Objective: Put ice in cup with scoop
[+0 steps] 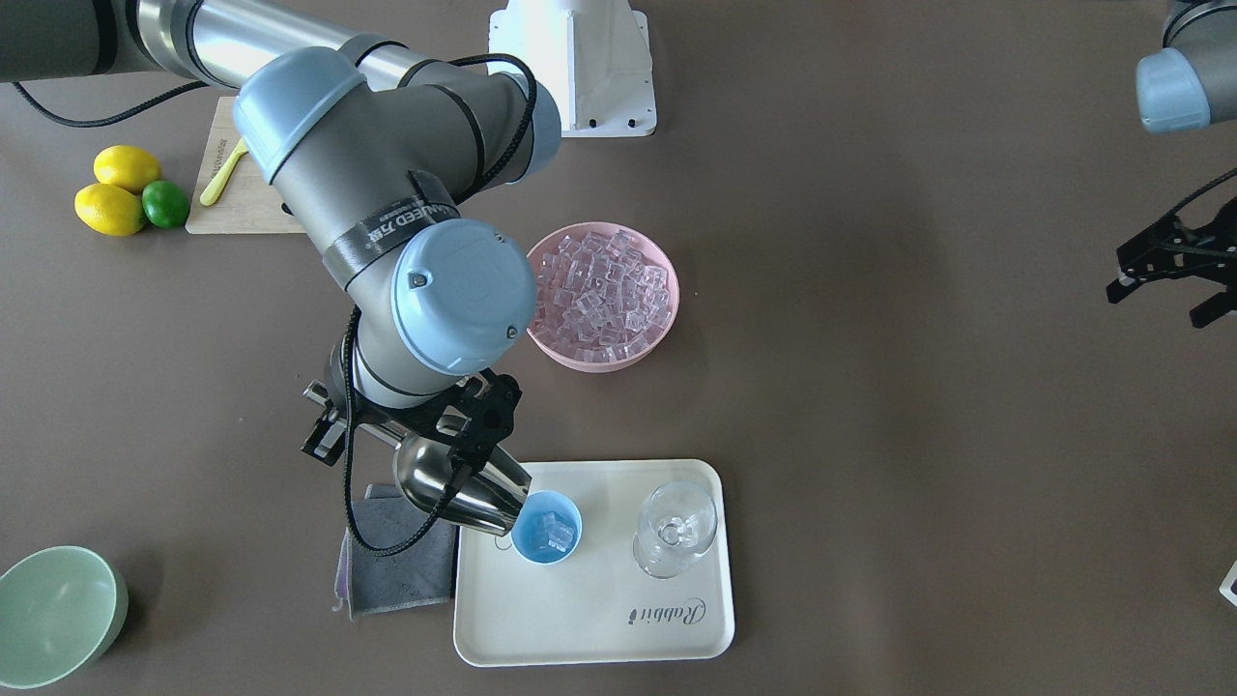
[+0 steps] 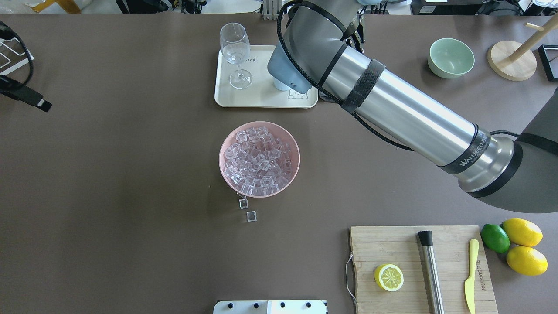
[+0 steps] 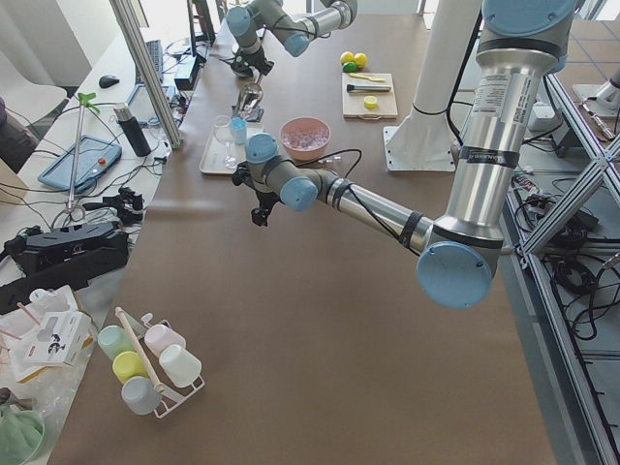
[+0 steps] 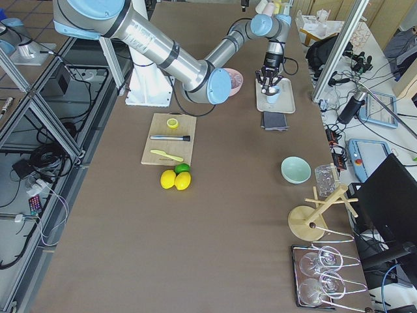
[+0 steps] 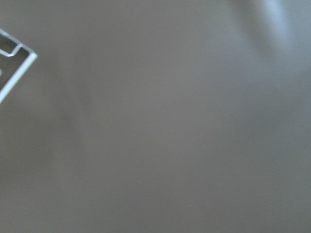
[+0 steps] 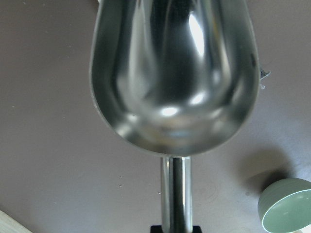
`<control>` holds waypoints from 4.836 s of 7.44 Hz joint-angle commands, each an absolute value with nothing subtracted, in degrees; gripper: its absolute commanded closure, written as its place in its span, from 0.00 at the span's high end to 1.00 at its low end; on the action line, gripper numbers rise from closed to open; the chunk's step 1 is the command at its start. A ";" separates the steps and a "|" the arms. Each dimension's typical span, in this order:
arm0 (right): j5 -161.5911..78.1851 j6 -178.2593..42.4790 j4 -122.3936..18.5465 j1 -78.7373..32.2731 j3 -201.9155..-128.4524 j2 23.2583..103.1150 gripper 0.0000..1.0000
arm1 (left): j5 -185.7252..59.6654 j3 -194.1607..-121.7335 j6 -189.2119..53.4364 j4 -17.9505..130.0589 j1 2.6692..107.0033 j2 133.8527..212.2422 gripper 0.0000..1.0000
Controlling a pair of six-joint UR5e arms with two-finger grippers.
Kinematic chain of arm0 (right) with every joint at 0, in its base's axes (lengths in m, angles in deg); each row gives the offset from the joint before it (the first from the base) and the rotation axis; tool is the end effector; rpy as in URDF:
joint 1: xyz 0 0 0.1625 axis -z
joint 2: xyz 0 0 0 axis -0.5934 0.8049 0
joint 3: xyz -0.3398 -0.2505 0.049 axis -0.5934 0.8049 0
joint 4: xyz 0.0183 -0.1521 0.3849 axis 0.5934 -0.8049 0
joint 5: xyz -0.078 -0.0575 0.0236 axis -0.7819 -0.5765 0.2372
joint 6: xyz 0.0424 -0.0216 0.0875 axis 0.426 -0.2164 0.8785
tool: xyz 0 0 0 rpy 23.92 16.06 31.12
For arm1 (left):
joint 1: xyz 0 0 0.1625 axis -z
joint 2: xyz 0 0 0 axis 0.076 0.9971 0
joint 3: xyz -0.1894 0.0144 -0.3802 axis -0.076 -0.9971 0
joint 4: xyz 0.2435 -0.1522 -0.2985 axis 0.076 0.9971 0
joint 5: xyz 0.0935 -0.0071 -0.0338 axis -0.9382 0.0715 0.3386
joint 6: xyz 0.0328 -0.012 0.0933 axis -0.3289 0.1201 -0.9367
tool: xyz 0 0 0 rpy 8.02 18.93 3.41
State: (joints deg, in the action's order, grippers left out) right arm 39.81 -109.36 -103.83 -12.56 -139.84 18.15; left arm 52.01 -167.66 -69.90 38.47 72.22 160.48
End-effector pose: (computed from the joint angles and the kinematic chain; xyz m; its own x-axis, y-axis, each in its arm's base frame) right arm -0.4306 -0.6596 0.1630 0.3746 -0.9061 0.1964 0.8968 0.4079 0.1712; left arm 0.0673 -0.5446 0.4820 0.6249 0.2702 -0.7325 -0.0720 0.9541 0.2905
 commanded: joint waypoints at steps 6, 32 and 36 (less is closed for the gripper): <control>52.58 -99.83 -106.40 -27.29 -182.31 51.29 0.00 | 48.50 -160.40 -78.49 38.48 85.21 152.22 0.99; 67.72 -48.62 -42.33 -27.32 -163.86 88.56 0.34 | 50.52 -161.46 -78.93 38.30 82.30 152.40 0.99; 70.89 -53.78 -46.95 -31.94 -168.75 89.88 1.00 | 50.61 -161.81 -78.93 38.21 82.30 152.40 0.99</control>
